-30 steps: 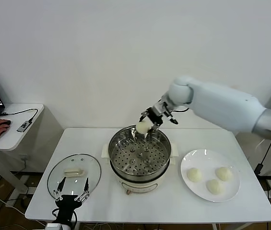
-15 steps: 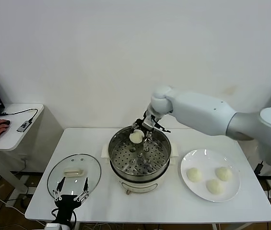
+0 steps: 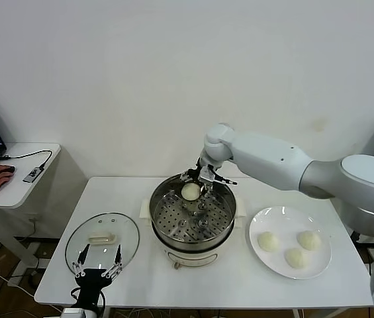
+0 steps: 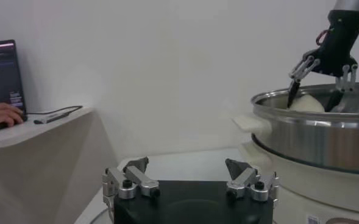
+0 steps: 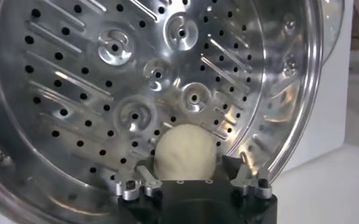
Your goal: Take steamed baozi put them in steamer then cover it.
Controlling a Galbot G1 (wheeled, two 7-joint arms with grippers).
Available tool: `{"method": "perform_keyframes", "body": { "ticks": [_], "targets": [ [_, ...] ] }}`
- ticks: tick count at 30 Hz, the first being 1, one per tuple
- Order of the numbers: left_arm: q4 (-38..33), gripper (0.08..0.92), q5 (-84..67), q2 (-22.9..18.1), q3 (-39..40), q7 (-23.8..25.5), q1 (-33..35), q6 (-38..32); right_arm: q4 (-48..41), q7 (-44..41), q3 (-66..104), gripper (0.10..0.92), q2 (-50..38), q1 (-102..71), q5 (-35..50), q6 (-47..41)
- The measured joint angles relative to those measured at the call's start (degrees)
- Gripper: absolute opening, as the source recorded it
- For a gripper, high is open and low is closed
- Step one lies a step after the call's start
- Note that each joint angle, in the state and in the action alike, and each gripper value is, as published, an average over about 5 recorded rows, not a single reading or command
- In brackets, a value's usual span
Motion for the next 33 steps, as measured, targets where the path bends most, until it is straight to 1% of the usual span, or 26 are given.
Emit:
{"method": "perform_keyframes", "body": {
  "ticks": [5,12,17,24,29,33],
  "targets": [
    [-0.2,0.823,0.0,0.1,-0.1,0.0,0.0,0.0,5.1,-2.6,-2.0,0.823,-3.4,4.0,7.4,-7.3],
    [-0.4,0.823,-0.3,0.8,-0.3,0.0,-0.1,0.1,14.8,-4.3,-4.7,0.823,-11.6,9.8,18.8,-24.0],
    [-0.7,0.823,-0.5,1.2,-0.3,-0.1,-0.2,0.1,21.8,-5.4,-6.4,0.823,-19.3,12.7,23.8,-34.1],
    [-0.6,0.823,-0.8,1.8,-0.5,-0.1,-0.3,0.1,29.0,-7.0,-7.2,0.823,-30.5,12.9,25.8,-41.6],
    [-0.2,0.823,-1.0,1.9,-0.7,-0.2,-0.7,0.1,31.2,-7.4,-5.2,0.823,-36.9,9.1,24.5,-44.1],
    [-0.2,0.823,-1.1,1.9,-1.1,-0.2,-0.9,0.4,31.7,-7.5,-1.9,0.823,-40.1,3.9,22.5,-44.9]
  ]
}}
